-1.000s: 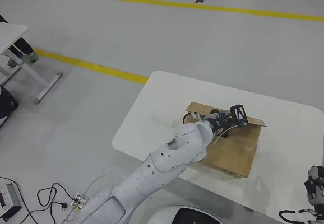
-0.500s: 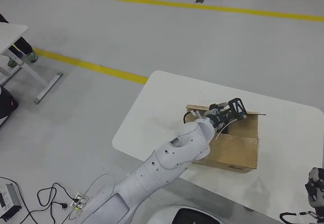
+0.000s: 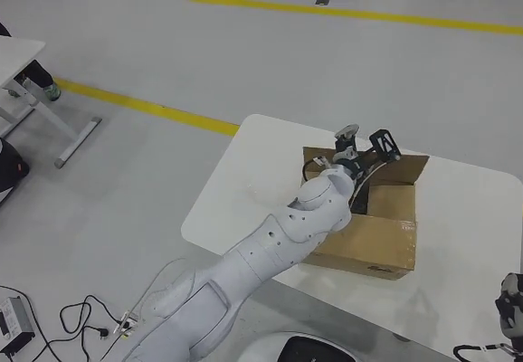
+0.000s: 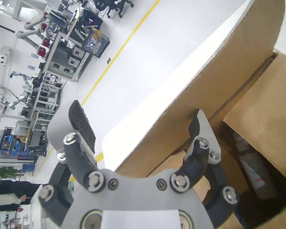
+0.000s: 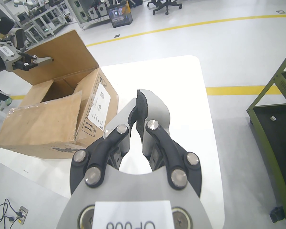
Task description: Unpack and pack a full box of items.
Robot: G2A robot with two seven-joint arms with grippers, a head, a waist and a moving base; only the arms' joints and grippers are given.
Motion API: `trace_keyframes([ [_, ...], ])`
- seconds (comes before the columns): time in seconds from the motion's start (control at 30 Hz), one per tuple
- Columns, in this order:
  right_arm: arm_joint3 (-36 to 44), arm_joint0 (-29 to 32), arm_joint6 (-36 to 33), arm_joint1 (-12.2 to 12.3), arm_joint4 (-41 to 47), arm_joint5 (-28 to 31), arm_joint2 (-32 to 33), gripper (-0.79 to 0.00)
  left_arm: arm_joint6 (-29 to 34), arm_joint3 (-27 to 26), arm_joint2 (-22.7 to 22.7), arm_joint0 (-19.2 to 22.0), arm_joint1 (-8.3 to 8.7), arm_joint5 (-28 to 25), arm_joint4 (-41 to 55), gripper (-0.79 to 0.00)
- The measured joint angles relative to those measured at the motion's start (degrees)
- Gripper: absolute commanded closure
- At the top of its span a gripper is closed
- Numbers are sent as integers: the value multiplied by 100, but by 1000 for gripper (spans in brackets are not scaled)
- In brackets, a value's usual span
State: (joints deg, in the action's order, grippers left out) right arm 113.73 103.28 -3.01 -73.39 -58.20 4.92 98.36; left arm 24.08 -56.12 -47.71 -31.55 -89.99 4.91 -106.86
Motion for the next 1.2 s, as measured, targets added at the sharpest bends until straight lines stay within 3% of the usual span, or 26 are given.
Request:
trace_keyframes([
  [0.2,33,35,14,-2,-23,-3,7,0,-38,1245,301,562,-364,601,247,-785],
  [0.3,62,59,15,-2,-27,-7,19,0,-73,1808,480,772,-550,642,311,-785],
  [0.6,101,122,21,-6,-24,-19,42,0,-253,2838,707,1116,-944,907,415,-785],
  [1.0,164,155,27,-10,-38,-13,46,0,-411,3419,835,1251,-1227,1027,279,-785],
  [1.2,175,194,47,-17,-2,-36,48,0,-638,3371,575,1311,-1254,1005,705,-785],
])
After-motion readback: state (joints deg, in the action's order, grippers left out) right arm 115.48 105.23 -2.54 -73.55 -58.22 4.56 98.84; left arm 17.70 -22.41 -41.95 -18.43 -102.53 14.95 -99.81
